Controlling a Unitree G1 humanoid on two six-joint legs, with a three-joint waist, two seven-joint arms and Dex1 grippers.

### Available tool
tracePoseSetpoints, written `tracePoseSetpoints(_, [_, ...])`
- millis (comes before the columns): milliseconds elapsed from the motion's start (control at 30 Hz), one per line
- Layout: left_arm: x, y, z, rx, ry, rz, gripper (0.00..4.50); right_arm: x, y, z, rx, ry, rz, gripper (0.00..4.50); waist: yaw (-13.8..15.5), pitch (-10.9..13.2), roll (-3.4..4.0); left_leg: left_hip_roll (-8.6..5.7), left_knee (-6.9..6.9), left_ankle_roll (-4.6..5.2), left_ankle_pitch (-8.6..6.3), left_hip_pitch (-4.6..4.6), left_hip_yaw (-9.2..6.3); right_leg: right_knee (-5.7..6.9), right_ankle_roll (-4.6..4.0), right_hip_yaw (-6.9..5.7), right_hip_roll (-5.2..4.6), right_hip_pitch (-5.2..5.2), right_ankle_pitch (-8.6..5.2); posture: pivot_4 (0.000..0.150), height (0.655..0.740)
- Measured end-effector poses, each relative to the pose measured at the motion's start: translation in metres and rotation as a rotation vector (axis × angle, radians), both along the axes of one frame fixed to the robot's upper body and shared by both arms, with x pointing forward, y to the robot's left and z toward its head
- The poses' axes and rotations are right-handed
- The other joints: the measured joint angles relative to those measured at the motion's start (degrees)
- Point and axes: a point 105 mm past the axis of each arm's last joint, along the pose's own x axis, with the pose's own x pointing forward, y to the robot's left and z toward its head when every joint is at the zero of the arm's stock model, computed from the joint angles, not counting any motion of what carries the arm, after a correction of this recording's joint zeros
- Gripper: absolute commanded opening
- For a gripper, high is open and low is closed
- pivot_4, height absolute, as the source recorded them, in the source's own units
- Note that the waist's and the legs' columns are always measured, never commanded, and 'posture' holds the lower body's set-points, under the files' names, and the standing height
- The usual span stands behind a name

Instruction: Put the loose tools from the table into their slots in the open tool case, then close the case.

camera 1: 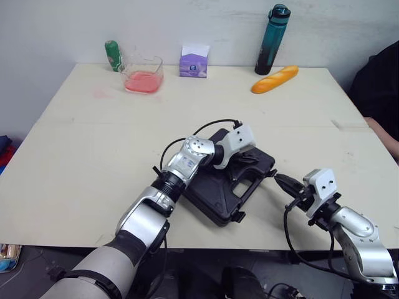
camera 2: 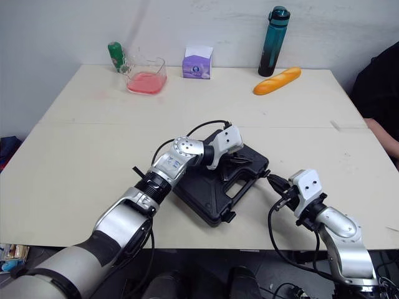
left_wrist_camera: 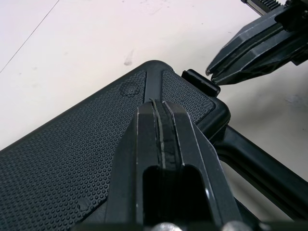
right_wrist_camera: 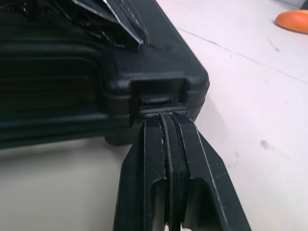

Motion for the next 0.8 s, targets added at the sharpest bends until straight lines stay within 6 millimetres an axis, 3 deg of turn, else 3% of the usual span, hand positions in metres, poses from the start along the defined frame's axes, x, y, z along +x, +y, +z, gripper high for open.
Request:
tracePoseSetpoints(400, [0.000, 0.001, -0.001, 0.002, 0.009, 0.005, 0.00, 0.004, 0.000, -0.001, -0.014, 0.019, -0.012, 0.08, -0.01, -0.10, -0.01, 0.04, 0.00, -0.02, -0.04, -0.01, 0.00, -0.03, -0.04, 0.04, -0.02, 0.00, -0.02, 0.150, 0.7400])
tracePoseSetpoints(633, [0.000, 0.002, -0.001, 0.004, 0.009, 0.005, 0.00, -0.003, -0.024, -0.002, -0.037, 0.056, -0.084, 0.08, -0.01, -0.11, 0.00, 0.11, -0.01, -0.02, -0.08, -0.02, -0.02, -0.11, -0.06, 0.11, -0.04, 0.01, -0.03, 0.150, 0.7400])
tracePoseSetpoints(800, [0.000, 0.002, -0.001, 0.005, 0.011, 0.002, 0.00, -0.002, -0.022, -0.005, -0.028, 0.073, -0.084, 0.08, 0.04, -0.14, 0.05, 0.18, -0.03, 0.06, -0.21, -0.02, -0.07, -0.14, -0.09, 0.09, -0.05, 0.01, -0.05, 0.150, 0.7400])
